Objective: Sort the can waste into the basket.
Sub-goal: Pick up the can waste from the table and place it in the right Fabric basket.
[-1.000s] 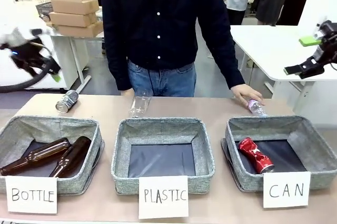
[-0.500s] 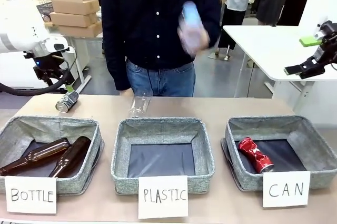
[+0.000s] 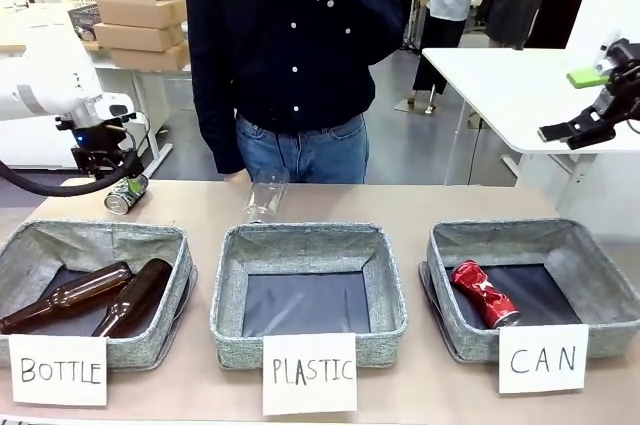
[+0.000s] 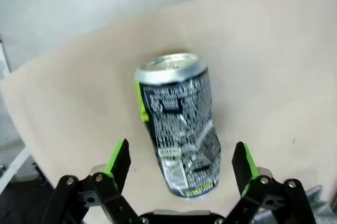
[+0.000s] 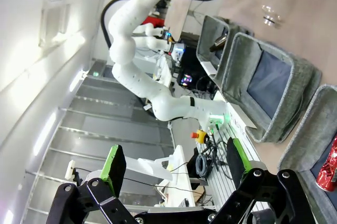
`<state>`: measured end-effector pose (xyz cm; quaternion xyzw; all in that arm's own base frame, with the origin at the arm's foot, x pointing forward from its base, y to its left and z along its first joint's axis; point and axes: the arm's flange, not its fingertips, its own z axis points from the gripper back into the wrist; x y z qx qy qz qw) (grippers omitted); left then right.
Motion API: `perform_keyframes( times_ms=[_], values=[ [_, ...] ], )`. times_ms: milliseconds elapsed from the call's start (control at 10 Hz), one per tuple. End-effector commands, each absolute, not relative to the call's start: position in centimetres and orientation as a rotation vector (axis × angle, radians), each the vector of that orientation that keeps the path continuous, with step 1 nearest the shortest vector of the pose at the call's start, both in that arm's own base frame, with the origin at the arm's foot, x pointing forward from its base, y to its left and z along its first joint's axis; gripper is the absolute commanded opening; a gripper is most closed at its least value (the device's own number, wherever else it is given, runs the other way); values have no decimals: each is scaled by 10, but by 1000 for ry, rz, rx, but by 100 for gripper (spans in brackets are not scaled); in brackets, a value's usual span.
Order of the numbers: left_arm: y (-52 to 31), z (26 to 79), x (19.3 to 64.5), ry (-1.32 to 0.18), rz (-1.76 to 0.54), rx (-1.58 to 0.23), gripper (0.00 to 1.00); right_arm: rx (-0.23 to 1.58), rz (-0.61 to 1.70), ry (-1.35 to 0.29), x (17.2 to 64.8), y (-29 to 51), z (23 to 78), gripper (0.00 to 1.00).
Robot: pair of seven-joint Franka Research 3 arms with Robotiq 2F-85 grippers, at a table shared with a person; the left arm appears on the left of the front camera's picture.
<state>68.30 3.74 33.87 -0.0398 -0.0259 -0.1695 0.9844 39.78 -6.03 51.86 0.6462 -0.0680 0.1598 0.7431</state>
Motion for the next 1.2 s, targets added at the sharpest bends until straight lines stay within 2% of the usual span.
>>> perform_keyframes(
  times_ms=[0, 500, 600, 700, 800, 900, 1000, 1100],
  values=[
    [46, 337, 701, -39, -353, -79, 100, 1405, 365, -164, 398, -61, 520, 100],
    [47, 320, 713, -22, -323, -99, 100, 1405, 365, -164, 398, -61, 520, 100],
    [47, 319, 713, -18, -321, -104, 40, 1405, 365, -164, 398, -61, 520, 100],
    [49, 319, 713, -18, -319, -95, 40, 1405, 365, -164, 398, -61, 520, 100],
    [49, 319, 713, -22, -320, -92, 0, 1405, 365, -164, 398, -61, 520, 100],
    [49, 319, 712, -24, -323, -92, 35, 1405, 365, -164, 398, -61, 520, 100],
    [50, 319, 711, -28, -322, -87, 0, 1405, 365, -164, 398, -61, 520, 100],
    [50, 321, 710, -32, -325, -95, 0, 1405, 365, -164, 398, -61, 520, 100]
  ],
)
